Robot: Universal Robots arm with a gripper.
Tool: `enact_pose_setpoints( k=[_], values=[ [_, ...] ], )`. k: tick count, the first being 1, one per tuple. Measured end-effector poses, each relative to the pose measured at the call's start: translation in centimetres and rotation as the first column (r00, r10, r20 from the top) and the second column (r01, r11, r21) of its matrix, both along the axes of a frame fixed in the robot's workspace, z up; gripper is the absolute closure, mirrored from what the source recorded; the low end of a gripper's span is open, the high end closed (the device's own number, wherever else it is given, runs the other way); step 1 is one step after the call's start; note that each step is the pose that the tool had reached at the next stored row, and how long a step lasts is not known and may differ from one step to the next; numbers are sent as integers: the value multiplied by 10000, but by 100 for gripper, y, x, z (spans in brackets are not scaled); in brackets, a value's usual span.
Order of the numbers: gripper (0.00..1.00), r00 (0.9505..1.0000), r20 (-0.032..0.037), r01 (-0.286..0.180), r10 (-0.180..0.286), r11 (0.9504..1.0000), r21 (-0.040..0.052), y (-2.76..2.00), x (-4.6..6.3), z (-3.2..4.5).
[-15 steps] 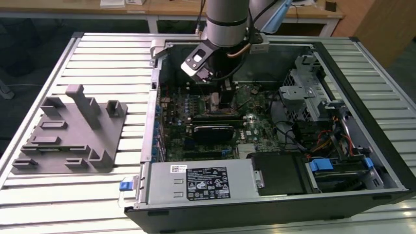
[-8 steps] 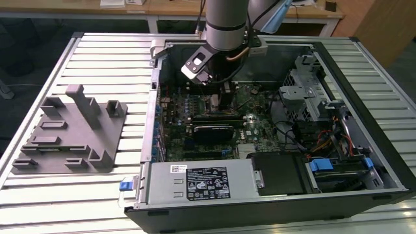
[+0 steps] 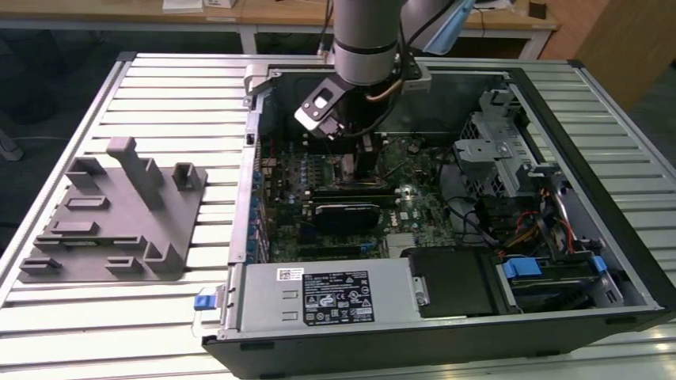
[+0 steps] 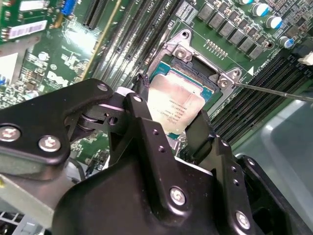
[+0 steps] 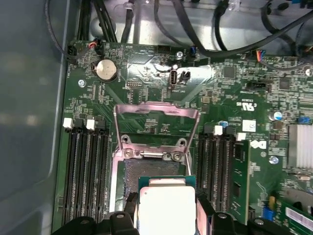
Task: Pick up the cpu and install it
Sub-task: 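Place the cpu into insertion slot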
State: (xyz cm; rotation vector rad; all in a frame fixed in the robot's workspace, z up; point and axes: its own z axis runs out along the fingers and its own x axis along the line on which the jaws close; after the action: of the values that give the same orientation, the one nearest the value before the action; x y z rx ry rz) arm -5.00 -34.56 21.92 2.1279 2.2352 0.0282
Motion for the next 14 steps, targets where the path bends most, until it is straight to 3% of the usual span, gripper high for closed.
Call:
enact_pose_setpoints(
  k=[14],
  values=[
    [45, 9999, -2, 154, -154, 9999, -3, 15, 0, -109]
  ],
)
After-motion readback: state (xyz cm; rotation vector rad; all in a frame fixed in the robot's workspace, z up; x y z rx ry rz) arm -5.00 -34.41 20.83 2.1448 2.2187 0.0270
